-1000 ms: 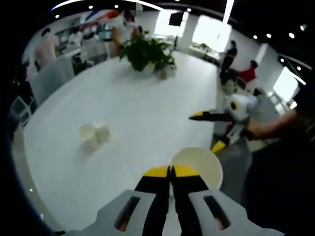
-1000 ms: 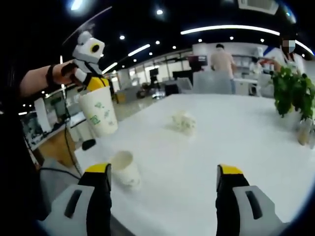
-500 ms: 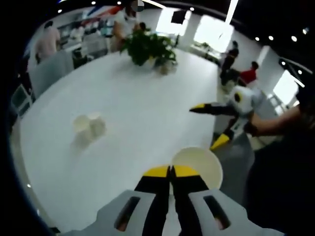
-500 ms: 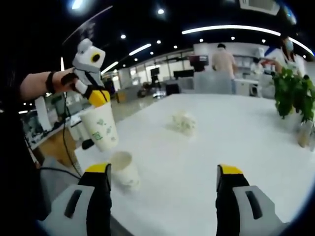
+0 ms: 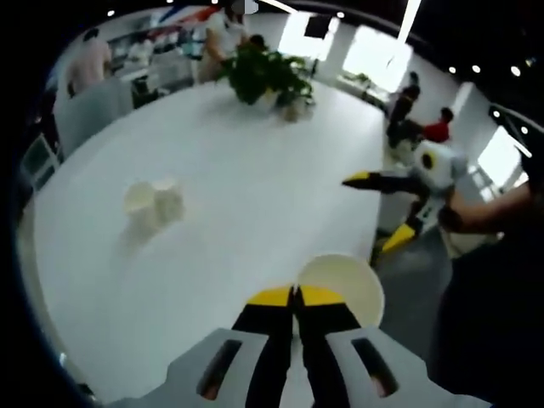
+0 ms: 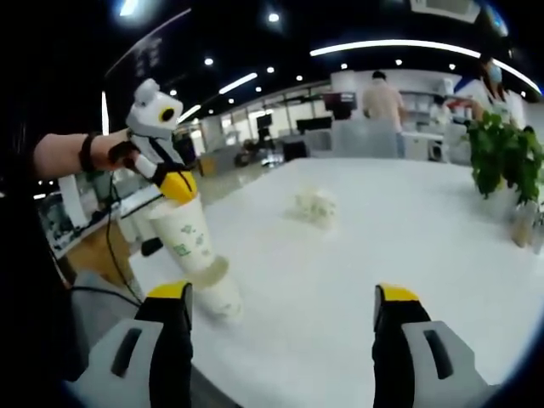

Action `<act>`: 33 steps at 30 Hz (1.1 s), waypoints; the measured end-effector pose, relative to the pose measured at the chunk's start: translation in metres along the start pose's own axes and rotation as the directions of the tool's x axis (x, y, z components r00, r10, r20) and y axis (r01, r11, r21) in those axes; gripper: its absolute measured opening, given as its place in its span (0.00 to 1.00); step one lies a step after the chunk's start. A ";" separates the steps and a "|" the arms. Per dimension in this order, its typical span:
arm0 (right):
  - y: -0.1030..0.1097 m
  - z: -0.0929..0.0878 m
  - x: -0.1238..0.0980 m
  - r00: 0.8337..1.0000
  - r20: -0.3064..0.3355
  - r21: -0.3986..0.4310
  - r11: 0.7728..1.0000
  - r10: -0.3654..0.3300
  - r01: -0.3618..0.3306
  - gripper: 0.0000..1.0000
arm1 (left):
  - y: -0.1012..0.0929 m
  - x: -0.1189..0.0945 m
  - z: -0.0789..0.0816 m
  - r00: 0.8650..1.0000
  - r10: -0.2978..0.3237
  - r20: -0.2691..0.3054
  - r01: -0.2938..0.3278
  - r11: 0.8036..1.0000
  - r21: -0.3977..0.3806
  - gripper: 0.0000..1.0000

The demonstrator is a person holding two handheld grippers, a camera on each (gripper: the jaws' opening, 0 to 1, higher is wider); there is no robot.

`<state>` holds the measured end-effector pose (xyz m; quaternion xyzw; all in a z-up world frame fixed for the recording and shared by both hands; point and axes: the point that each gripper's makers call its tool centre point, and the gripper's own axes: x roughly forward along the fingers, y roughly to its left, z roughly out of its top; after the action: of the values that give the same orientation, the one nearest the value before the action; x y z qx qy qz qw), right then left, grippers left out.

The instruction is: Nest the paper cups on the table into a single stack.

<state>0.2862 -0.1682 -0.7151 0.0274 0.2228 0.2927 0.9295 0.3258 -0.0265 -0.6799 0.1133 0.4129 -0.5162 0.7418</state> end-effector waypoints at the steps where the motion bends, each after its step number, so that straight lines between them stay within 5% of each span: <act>1: 0.000 0.000 -0.001 1.000 -0.002 -0.001 1.000 -0.002 0.002 0.86 | 0.000 0.001 -0.001 1.000 0.001 -0.001 -0.001 1.000 0.002 0.00; 33: 0.000 -0.004 0.001 1.000 -0.014 0.015 1.000 0.012 -0.012 0.84 | 0.001 0.030 -0.018 0.998 0.033 -0.050 -0.028 0.996 0.088 0.00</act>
<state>0.2854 -0.1679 -0.7197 0.0334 0.2312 0.2968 0.9259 0.3214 -0.0356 -0.7128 0.1653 0.4072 -0.5192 0.7330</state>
